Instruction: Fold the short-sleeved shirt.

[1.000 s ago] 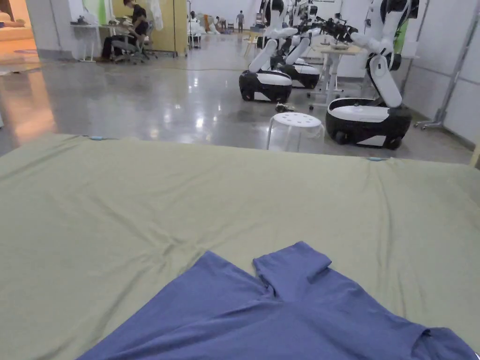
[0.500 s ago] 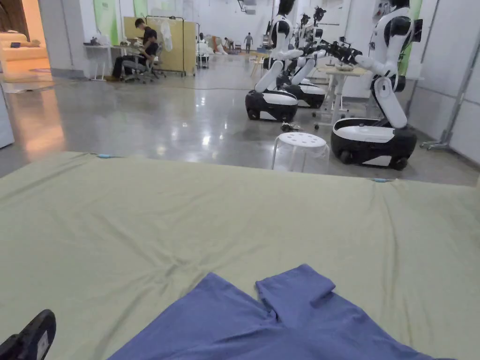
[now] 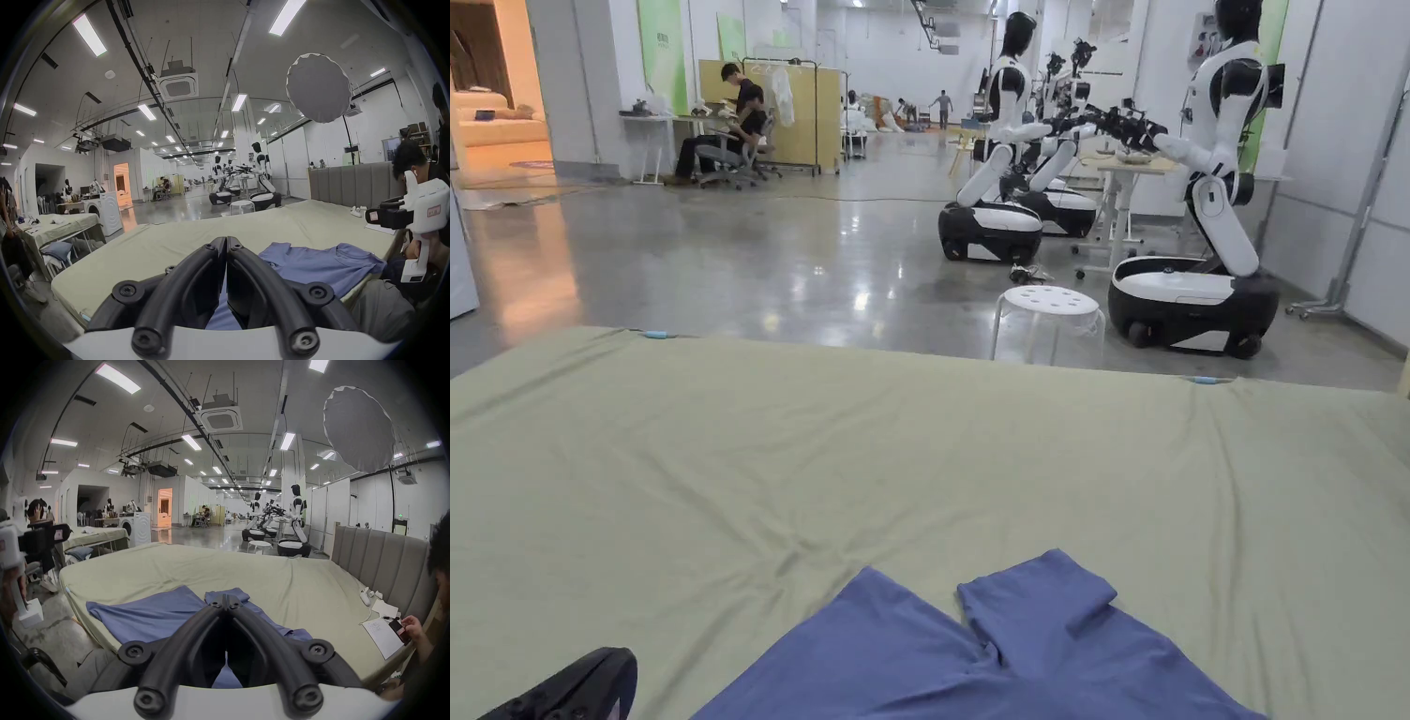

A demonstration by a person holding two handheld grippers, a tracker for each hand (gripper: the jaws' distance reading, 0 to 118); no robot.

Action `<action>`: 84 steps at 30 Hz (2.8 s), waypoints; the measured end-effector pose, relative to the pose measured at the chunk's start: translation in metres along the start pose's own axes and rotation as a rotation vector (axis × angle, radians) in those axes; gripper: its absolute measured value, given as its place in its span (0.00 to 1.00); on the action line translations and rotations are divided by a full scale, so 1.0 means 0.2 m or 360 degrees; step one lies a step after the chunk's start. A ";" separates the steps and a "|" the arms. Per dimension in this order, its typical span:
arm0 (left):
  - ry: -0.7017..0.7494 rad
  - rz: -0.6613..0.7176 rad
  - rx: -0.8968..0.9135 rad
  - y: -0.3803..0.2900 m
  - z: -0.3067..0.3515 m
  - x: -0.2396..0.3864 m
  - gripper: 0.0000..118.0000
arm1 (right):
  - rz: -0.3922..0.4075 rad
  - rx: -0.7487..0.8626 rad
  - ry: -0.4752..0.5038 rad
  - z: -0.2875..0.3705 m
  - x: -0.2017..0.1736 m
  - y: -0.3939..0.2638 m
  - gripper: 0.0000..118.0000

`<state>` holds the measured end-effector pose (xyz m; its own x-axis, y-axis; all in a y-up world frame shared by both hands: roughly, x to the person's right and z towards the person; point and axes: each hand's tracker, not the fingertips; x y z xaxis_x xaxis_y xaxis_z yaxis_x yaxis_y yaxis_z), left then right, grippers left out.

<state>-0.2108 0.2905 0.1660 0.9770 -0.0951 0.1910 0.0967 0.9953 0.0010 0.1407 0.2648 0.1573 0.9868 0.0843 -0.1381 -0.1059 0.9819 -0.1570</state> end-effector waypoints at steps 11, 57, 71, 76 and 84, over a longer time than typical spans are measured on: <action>0.0009 0.0111 -0.0075 -0.03 0.02 -0.07 0.03 | -0.0118 0.0022 -0.0041 -0.01 0.03 0.00 0.00; 0.0397 0.1086 -0.0988 -0.98 -0.57 -0.68 0.62 | -0.0552 -0.0410 0.0061 -0.15 0.20 -0.33 0.00; 0.0464 0.0758 -0.1116 -0.99 -0.63 -0.56 0.62 | -0.0565 -0.0454 0.0076 -0.15 0.21 -0.36 0.00; 0.0555 0.0752 -0.1137 -0.97 -0.67 -0.53 0.61 | -0.0563 -0.0466 0.0080 -0.14 0.21 -0.36 0.00; 0.0414 0.1161 -0.1007 -0.96 -0.57 -0.68 0.10 | -0.0602 -0.0495 0.0068 -0.13 0.22 -0.38 0.00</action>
<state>-0.3407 0.1107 0.0277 0.8417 0.4590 -0.2843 -0.5335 0.6264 -0.5683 0.1884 0.1898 0.1368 0.9580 -0.2816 -0.0538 0.2209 0.8447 -0.4875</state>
